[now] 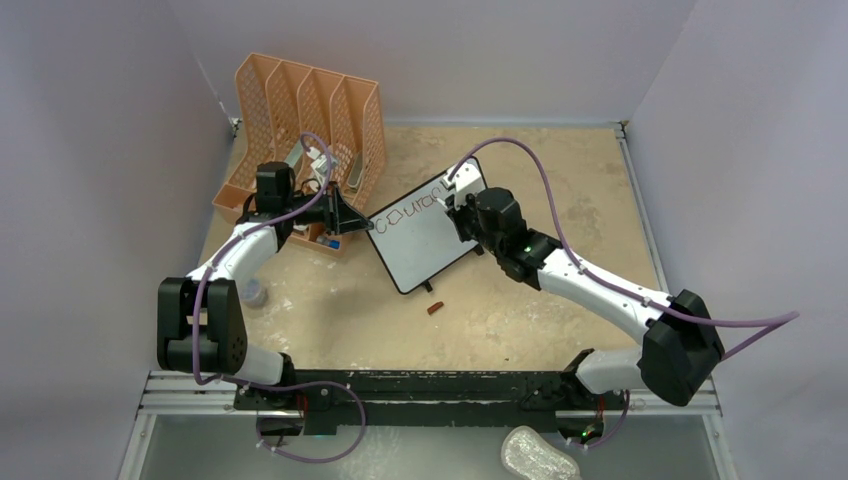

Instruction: Write a sentence on the whiteboard

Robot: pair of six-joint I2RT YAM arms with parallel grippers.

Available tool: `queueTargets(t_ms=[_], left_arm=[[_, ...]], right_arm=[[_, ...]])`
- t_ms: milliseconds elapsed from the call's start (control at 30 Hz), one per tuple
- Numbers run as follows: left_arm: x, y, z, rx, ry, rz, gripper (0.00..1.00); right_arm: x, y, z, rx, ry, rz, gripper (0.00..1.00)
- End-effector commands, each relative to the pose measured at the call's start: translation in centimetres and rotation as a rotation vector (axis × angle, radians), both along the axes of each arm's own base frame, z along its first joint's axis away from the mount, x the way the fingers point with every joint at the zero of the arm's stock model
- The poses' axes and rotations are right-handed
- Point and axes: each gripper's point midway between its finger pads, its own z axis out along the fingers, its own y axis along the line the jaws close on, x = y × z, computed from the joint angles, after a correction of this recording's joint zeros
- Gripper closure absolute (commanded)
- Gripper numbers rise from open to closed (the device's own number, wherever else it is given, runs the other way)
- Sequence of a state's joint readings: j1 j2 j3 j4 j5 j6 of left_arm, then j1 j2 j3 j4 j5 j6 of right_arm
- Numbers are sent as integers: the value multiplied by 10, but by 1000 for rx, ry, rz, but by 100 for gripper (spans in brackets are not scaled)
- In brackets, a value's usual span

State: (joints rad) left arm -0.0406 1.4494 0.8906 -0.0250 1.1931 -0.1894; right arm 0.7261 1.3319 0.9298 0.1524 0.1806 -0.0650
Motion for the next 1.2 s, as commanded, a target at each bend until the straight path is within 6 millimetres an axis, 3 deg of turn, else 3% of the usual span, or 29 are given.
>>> queueTargets(t_ms=[0,333,800,1167], left_arm=[[-2,-5,-9,21,7,-20,100],[-2,-5,-9,20,6,-22,100],[-2,-5,-9,21,6,-21,100],[-2,-5,-9,21,7,-20,100]], right_arm=[[4,-11,7,-11,-29,-42,100],[11,-15,14,4,-55,-73,100],[18,-4,37,57,-98,-47,100],[22,-3,43,67,-116,-56,100]])
